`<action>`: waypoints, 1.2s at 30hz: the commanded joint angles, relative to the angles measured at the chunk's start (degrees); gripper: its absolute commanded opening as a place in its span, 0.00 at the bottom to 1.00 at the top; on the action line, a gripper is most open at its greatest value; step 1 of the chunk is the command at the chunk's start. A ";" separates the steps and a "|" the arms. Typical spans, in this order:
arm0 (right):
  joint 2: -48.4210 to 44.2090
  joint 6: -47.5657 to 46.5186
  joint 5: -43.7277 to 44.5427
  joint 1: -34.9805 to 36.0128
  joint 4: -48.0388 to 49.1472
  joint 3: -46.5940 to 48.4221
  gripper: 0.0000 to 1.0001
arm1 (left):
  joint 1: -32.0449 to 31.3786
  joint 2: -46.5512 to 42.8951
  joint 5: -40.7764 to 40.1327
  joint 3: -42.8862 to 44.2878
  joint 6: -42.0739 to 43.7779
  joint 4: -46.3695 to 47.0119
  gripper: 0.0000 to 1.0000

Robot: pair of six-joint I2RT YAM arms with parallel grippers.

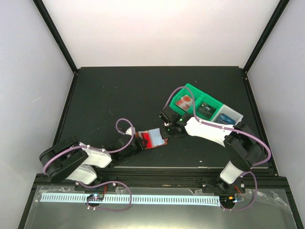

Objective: Put the credit cards into the card holder
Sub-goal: Insert the credit card into the card holder.

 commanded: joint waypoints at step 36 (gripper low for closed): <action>0.81 0.01 -0.93 -0.25 1.47 -1.18 0.01 | -1.10 5.82 -2.76 2.82 -4.37 8.32 0.02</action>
